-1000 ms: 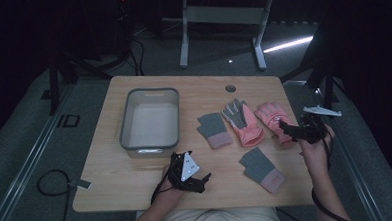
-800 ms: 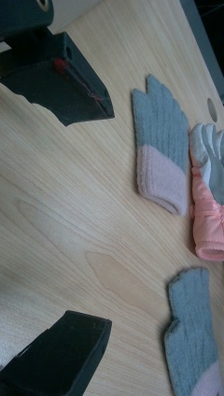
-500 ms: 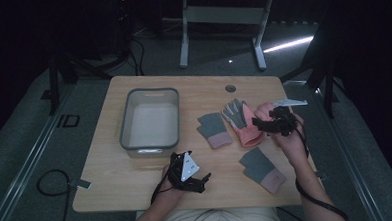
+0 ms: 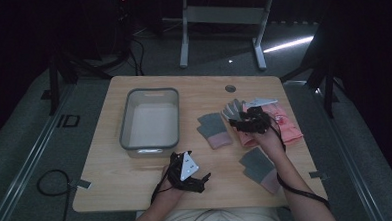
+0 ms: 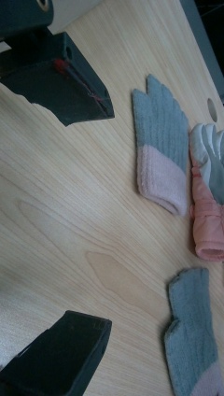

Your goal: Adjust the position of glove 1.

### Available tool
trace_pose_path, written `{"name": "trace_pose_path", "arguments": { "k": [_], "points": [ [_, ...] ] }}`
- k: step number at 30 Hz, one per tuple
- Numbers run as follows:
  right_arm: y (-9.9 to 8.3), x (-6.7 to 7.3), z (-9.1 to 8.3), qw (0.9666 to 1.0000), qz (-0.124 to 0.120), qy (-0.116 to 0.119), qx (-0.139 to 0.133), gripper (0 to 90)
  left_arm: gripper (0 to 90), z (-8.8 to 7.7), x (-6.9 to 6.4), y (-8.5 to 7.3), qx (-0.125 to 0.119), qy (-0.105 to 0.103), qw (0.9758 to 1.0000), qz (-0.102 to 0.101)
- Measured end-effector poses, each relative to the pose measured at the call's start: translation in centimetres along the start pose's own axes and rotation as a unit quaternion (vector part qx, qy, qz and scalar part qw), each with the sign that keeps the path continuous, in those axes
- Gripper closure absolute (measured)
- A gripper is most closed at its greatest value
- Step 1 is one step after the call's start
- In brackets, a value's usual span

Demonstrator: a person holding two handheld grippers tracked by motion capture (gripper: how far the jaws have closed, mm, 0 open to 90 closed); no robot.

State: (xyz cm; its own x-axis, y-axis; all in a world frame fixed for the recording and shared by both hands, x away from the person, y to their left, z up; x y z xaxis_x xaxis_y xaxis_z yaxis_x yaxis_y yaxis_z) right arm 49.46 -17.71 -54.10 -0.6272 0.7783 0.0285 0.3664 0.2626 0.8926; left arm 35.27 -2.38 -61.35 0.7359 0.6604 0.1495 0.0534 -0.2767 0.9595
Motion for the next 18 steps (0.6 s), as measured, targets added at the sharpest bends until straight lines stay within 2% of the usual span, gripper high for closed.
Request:
{"name": "trace_pose_path", "arguments": {
  "k": [3,7,9,11,13,18],
  "points": [
    [-0.3,0.7,1.5,0.9999,-0.013,0.005,0.011,45.2,2.0,0.0,0.0,0.0,0.001,-0.002,1.0000,0.002],
    [-0.5,1.2,2.5,0.9996,-0.020,0.010,0.018,46.5,2.0,0.0,0.0,0.0,-0.001,-0.004,1.0000,-0.002],
    [-0.7,1.4,3.1,0.9993,-0.024,0.011,0.028,50.8,2.0,0.0,0.0,0.0,-0.002,-0.003,1.0000,-0.003],
    [-1.0,1.8,4.1,0.9984,-0.030,0.017,0.044,50.4,2.0,0.0,0.0,0.0,-0.001,-0.003,1.0000,-0.002],
    [-1.0,1.8,4.1,0.9984,-0.030,0.017,0.044,50.4,2.0,0.0,0.0,0.0,-0.002,-0.003,1.0000,-0.001],
    [-1.8,2.0,6.1,0.9967,-0.036,0.014,0.071,48.5,2.0,0.0,0.0,0.0,-0.001,-0.004,1.0000,-0.001]
  ]
}}
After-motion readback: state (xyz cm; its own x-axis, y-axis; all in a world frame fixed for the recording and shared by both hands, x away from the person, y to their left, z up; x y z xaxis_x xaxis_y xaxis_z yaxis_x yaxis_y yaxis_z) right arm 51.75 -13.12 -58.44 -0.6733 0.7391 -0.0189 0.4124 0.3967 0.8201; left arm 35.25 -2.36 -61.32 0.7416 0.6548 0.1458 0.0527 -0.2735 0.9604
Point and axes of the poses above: each handheld gripper's, and its own axes: z roughly forward along the jaws, y roughly out of its top, x roughly to its left, the point moved 10 cm from there along z, roughly forward along the jaws, and after that the axes turned 12 degrees about -x, right-handed, at the moved point
